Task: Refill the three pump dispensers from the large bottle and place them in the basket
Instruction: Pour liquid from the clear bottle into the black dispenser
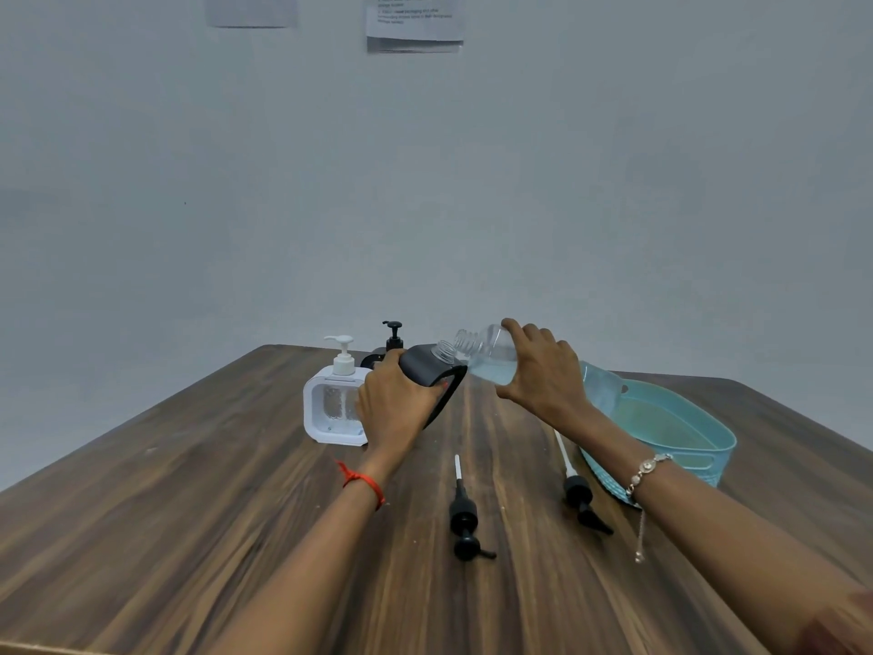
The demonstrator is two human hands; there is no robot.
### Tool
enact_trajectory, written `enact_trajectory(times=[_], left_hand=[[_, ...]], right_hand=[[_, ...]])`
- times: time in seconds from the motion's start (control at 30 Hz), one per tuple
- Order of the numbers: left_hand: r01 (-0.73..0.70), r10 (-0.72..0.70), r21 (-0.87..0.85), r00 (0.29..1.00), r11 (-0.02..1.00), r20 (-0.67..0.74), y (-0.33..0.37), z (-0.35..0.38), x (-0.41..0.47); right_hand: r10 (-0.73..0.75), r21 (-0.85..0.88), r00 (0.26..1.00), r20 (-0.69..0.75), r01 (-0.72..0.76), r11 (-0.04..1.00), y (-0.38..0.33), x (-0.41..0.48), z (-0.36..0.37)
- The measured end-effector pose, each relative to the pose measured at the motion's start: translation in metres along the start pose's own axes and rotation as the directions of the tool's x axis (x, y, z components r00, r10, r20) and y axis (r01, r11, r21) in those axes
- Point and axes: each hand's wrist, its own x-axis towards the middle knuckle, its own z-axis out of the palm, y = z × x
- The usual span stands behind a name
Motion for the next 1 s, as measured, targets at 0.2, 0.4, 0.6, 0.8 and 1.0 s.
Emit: enact_trajectory(times=[0.2,0.4,0.6,0.8,1.0], left_hand=[[0.02,-0.02,0.012,1.0,1.0,0.009,-0.004,0.001,0.002],[0.02,-0.02,0.002,1.0,1.0,0.003,-0.006,0.003,0.001],[0.015,-0.015,-0.015,1.0,1.0,-0.015,-0.005,0.002,-0.002],[0.01,-0.01,-0.018,1.0,1.0,-0.014,-0.007,0.004,-0.004],[-0.001,0.0,-0.03,1.0,1.0,-0.013,-0.006,0.005,-0.006]], right_hand=[[-0.028,-0.048,1.0,0.014,0.028,0.998,-0.001,0.003,-0.001],[-0.045,-0.08,0.999,0.026,0.047,0.996,-0.002,0.004,-0.005],[-0.048,-0.09,0.998,0.042,0.052,0.995,-0.002,0.003,-0.009],[-0.053,-0.099,0.997,0.061,0.059,0.993,-0.002,0.001,-0.011],[-0.052,-0.112,0.996,0.066,0.059,0.992,0.0,-0.001,-0.014]])
